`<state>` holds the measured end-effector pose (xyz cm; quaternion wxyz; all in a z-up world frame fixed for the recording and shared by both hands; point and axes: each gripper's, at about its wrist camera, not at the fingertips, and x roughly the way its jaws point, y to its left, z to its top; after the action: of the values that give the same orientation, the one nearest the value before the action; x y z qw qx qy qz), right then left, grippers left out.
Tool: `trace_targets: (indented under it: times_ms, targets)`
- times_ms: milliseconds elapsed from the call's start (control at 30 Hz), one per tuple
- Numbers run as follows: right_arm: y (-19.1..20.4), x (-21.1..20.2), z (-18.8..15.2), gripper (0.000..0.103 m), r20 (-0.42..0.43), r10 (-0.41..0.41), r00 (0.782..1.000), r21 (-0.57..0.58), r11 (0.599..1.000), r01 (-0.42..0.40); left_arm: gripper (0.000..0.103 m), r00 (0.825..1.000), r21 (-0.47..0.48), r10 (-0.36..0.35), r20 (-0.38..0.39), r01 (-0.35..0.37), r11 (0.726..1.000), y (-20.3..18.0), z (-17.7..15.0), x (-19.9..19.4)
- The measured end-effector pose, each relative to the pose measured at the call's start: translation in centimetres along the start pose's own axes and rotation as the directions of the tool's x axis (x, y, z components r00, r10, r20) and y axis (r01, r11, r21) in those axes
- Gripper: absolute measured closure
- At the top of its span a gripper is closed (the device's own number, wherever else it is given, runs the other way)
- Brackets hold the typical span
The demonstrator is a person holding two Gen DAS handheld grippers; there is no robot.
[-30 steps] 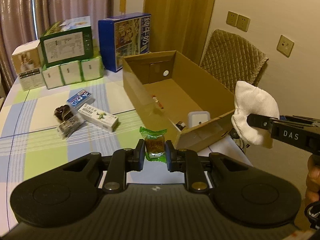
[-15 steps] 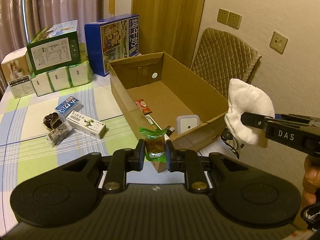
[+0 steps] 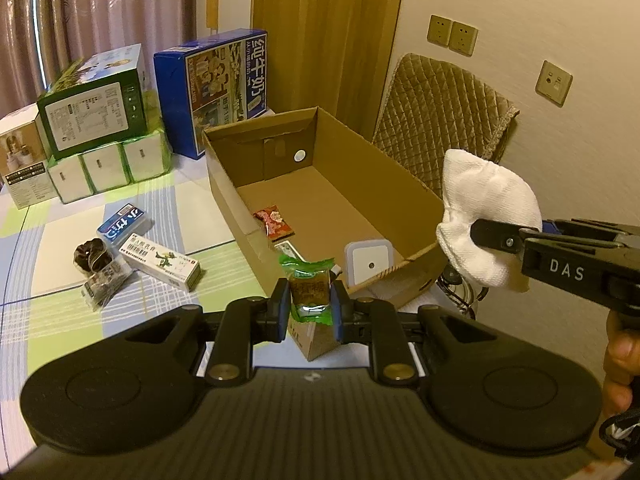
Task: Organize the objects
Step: 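Lift the towel and green candy and carry both toward the cardboard box, then lower the towel and candy into the box and open both grippers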
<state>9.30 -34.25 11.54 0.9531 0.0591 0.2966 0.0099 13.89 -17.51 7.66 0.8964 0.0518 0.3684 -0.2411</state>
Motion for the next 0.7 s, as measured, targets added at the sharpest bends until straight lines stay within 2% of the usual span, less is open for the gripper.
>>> trace_targets:
  times_ms: [700]
  targets:
    - [-2.4, 6.7, 3.7, 0.079, -0.064, 0.04, 0.997, -0.019, 0.999, -0.041, 0.086, 1.0, 0.03, -0.008, -0.024, 0.008, 1.0, -1.1, 5.4, 6.3]
